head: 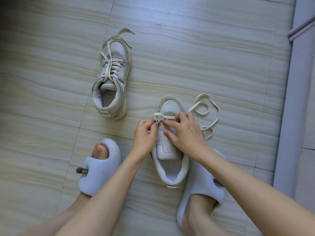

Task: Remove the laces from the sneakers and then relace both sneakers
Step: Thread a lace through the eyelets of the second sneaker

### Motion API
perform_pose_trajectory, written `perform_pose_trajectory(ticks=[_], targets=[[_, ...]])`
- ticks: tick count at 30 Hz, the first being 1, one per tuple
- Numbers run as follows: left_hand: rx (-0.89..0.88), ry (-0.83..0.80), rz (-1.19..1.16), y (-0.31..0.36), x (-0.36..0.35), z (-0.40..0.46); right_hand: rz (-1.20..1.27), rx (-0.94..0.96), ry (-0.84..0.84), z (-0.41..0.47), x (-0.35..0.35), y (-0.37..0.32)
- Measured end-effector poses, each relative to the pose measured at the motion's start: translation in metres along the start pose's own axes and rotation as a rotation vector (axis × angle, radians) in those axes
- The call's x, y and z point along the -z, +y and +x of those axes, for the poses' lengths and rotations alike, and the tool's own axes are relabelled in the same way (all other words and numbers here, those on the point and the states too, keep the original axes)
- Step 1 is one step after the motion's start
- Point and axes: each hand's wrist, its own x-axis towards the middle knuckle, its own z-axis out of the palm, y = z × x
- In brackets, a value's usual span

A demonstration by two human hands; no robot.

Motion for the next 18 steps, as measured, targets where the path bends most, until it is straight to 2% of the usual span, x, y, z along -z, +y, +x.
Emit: perform_pose_trajectory(ticks=[5,13,18], targets=[[0.091,0.089,-0.233,-0.002,-0.002,-0.006,0.001,-0.001,0.020,0.000,-0.002,0.000],[0.091,0.101,-0.243,-0.003,0.000,-0.005,0.098,-0.069,0.130,0.006,-0.007,-0.005],[0.078,0.079,-0.195,-0.002,0.000,-0.006,0.020,0.022,0.168,0.013,-0.004,-0.013]])
